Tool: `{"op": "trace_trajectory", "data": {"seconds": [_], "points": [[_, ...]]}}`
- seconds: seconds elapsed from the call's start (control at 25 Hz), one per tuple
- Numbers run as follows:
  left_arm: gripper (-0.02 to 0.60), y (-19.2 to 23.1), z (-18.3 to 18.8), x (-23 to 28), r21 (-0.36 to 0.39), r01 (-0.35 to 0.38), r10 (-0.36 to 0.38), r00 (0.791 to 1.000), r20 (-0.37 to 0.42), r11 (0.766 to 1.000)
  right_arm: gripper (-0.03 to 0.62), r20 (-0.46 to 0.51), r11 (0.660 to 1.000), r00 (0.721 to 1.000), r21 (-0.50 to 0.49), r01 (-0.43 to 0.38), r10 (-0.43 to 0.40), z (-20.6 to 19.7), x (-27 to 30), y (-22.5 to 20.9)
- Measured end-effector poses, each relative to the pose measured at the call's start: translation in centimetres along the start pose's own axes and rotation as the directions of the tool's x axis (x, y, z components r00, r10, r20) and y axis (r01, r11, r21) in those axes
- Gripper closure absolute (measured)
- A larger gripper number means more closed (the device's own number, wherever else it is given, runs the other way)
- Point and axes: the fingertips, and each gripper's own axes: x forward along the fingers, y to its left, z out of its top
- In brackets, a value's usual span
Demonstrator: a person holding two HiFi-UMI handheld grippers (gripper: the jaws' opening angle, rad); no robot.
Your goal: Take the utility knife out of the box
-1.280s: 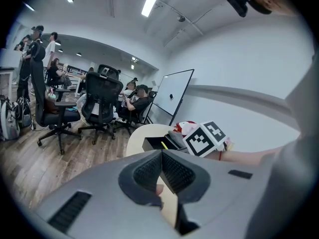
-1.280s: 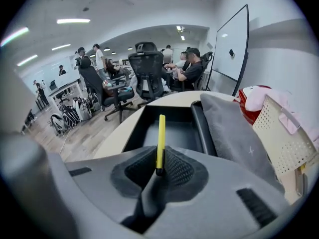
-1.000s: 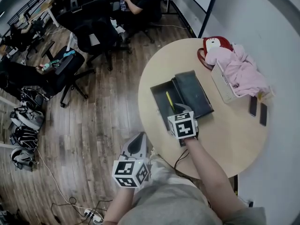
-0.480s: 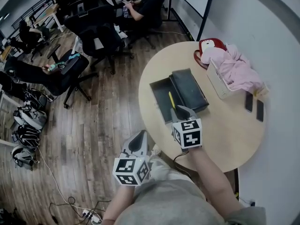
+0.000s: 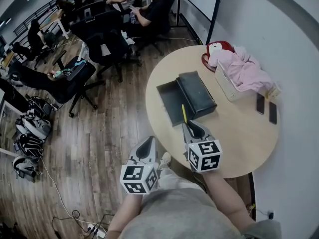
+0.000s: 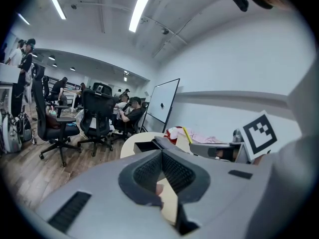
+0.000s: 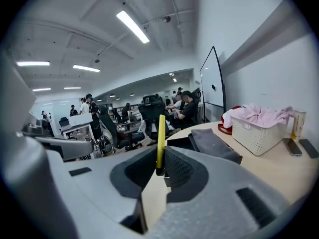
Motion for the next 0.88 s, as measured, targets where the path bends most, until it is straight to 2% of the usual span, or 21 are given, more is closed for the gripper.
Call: {"op": "trace_trajectory", "data": {"seconds": [0.36, 0.88], "points": [[0.577, -1.1, -0.1, -1.9, 0.008, 0.0, 0.0, 1.0, 0.017, 1.0, 0.551, 0.068, 0.999, 0.998, 0.031, -0.021, 0.019, -0.3, -4.6, 1.5], [0.578, -1.2, 0.0, -2.8, 0.011, -0.005, 0.004, 1.0, 0.029, 1.0, 0.551, 0.087, 0.998, 0.995, 0.034, -0.057, 0.054, 0.0, -5.2, 3.0]]}}
